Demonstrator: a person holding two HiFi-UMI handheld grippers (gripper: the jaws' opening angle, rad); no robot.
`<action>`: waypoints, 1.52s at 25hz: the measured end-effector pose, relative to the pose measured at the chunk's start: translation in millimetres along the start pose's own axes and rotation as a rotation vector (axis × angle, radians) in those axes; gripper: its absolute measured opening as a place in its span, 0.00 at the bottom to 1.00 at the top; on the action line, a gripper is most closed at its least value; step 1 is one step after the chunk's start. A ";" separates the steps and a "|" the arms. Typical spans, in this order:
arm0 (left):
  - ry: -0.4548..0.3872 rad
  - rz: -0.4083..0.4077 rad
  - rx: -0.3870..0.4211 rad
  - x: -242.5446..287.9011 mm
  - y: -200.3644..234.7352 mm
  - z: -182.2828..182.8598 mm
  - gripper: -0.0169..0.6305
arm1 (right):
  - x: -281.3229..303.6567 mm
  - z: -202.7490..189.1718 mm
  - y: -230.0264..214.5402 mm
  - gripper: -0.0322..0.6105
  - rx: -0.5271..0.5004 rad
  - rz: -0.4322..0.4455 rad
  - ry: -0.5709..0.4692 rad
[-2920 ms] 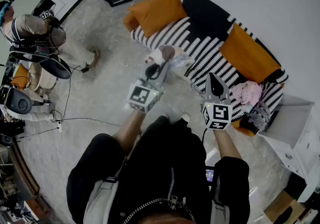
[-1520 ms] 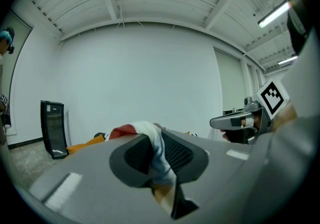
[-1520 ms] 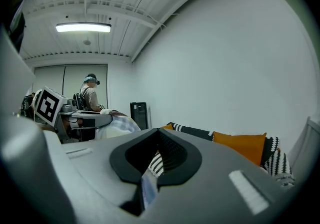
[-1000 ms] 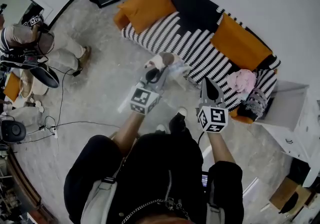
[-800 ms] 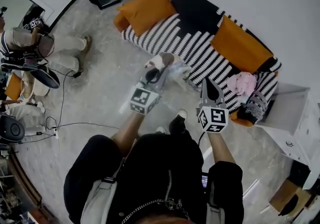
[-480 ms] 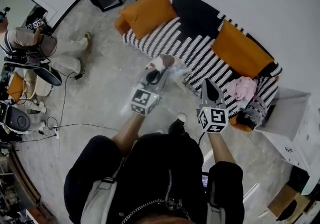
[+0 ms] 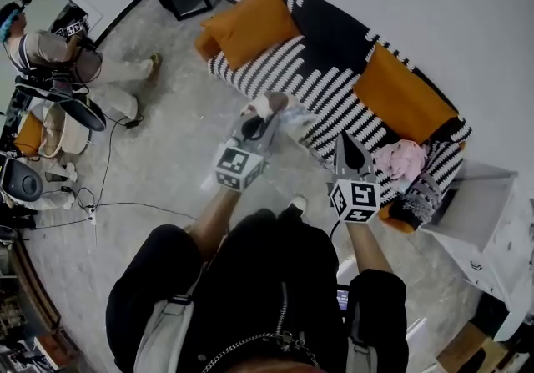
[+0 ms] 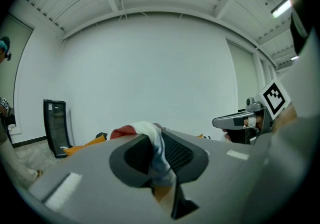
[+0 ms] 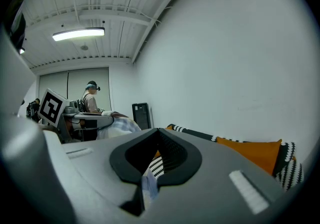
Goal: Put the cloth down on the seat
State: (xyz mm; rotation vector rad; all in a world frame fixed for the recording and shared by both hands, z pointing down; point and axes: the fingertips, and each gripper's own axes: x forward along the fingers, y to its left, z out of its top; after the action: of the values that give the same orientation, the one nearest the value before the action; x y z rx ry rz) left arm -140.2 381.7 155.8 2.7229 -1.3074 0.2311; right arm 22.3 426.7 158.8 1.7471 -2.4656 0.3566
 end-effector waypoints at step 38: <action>0.001 -0.064 -0.030 98.5 62.1 10.2 0.12 | 103.3 22.0 -40.1 0.05 0.005 -0.049 0.040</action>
State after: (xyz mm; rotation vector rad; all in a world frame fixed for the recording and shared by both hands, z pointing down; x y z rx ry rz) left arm -127.0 266.0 166.2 2.7333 -1.2111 0.2055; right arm 26.3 313.9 165.0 1.7804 -2.3925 0.3898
